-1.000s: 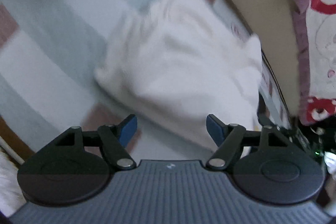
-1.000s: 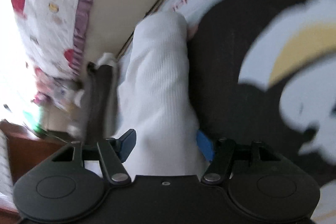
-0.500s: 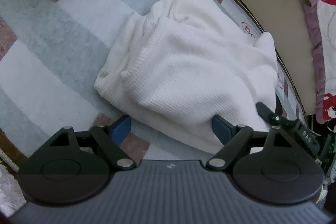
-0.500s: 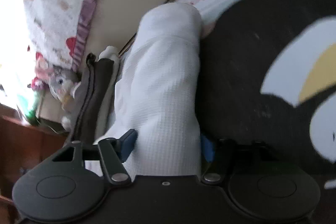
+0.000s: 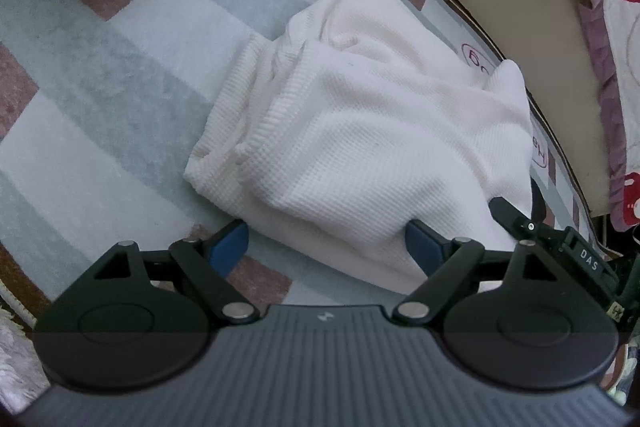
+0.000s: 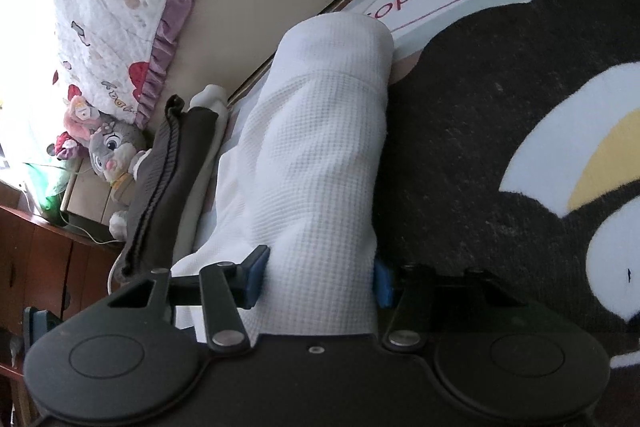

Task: Fold clothes
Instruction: 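Grasp the white garment edge with the left gripper while the right gripper holds its end, then lift the white garment with both grippers and carry it toward the brown garment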

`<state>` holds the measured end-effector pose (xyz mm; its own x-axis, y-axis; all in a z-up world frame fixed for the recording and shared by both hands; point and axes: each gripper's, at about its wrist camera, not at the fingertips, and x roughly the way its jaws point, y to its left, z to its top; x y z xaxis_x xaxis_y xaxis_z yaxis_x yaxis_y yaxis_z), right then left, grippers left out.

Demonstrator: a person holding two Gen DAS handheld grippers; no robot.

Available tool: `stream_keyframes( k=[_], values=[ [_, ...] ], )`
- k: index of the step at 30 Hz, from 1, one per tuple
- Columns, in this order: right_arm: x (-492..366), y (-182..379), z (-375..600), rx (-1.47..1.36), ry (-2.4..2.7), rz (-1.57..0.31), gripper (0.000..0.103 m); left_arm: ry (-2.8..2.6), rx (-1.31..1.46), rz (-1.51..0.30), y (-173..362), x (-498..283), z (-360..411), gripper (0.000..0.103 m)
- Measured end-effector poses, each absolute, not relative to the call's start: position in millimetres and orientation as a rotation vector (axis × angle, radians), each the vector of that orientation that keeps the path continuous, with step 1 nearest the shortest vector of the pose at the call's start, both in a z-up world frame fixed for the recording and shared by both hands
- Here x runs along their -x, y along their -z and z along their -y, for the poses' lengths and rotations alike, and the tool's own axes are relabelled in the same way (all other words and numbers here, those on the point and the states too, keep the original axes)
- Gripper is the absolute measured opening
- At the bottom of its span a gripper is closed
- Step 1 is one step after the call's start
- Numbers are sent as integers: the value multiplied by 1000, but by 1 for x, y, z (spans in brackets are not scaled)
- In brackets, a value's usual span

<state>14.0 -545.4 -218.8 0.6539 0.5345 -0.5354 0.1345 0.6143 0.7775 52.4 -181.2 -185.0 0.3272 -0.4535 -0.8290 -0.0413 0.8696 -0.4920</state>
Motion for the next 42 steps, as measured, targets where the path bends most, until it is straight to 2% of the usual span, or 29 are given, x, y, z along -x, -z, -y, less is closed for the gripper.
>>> stream_keyframes(
  k=[2, 4, 6, 12, 18, 19, 21, 23, 24, 25, 26, 28, 29, 32, 36, 39, 42],
  values=[
    [-14, 219, 546, -901, -265, -850, 58, 256, 503, -1181, 182, -51, 176, 85],
    [-14, 218, 544, -886, -264, -848, 57, 191, 633, -1033, 171, -42, 156, 86],
    [-14, 216, 542, -868, -258, -845, 57, 200, 771, -968, 168, -40, 136, 86],
    [-14, 217, 543, -880, -254, -847, 57, 160, 925, -1167, 205, -44, 125, 86],
    [-15, 216, 543, -881, -251, -851, 57, 106, 910, -1153, 208, -54, 125, 87],
    [-15, 217, 543, -882, -252, -852, 57, 104, 903, -1147, 209, -57, 127, 94],
    [-14, 218, 545, -891, -253, -851, 58, 154, 785, -1138, 205, -71, 140, 99],
    [-14, 221, 547, -903, -256, -844, 58, 160, 593, -1111, 196, -77, 162, 98],
    [-13, 224, 548, -914, -252, -841, 59, 154, 504, -1088, 193, -78, 173, 91],
    [-13, 226, 549, -930, -243, -838, 60, 150, 421, -1064, 190, -78, 183, 68],
    [-12, 229, 550, -950, -240, -829, 60, 173, 383, -1037, 185, -77, 190, 59],
    [-12, 228, 550, -948, -233, -821, 61, 207, 259, -962, 171, -70, 205, 33],
    [-11, 222, 547, -909, -234, -807, 54, 219, 182, -915, 163, -65, 212, 32],
    [-2, 190, 533, -718, -258, -710, 42, 252, 33, -775, 143, -43, 225, 29],
    [13, 138, 528, -589, -198, -579, 40, 327, -59, -615, 121, -22, 245, 29],
    [25, 112, 527, -428, -109, -577, 40, 378, 2, -691, 128, -27, 253, 29],
    [23, 126, 542, -468, -44, -682, 40, 391, 38, -814, 148, -38, 261, 29]
  ],
)
